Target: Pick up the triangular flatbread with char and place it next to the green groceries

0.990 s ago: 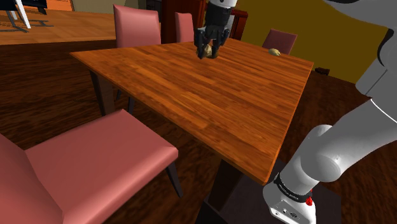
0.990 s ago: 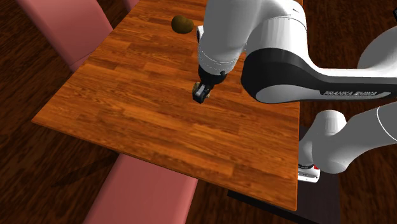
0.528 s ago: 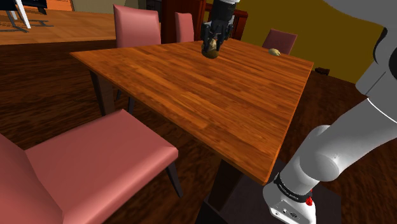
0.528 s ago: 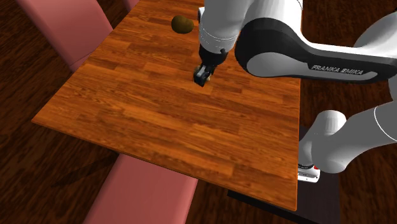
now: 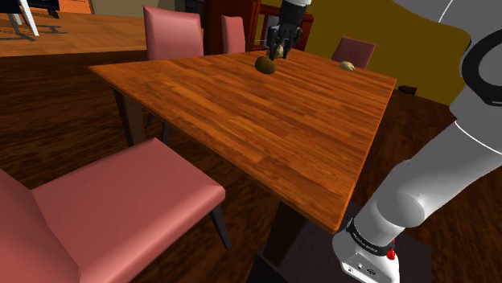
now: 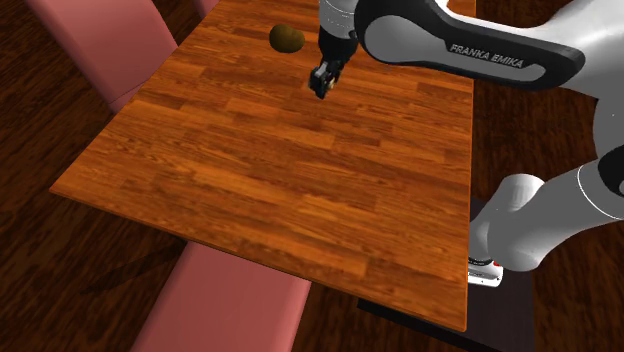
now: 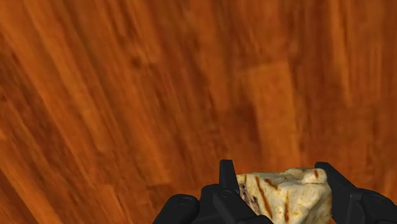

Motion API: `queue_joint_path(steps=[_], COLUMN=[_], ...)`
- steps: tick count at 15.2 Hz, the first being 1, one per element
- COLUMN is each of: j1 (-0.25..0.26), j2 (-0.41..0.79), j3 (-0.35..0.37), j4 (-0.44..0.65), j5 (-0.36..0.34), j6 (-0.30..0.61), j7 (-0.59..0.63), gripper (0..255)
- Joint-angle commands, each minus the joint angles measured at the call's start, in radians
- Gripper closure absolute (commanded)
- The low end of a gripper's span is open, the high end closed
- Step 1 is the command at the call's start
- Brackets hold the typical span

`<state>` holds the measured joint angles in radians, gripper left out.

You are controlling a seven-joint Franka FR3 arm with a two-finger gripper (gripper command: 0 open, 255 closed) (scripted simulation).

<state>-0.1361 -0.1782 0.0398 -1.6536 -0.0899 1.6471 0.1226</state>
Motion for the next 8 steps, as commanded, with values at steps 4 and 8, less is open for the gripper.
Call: queue_joint_path(steps=[4,8], j1=[-0.046,-0.086], j2=[0.084,0.172], j3=[-0.066,-0.115], j4=[0.084,0.187], j5=[0.01,0.028], j6=[0.009,0.001], j7=[-0.113,-0.202], gripper=[255,255])
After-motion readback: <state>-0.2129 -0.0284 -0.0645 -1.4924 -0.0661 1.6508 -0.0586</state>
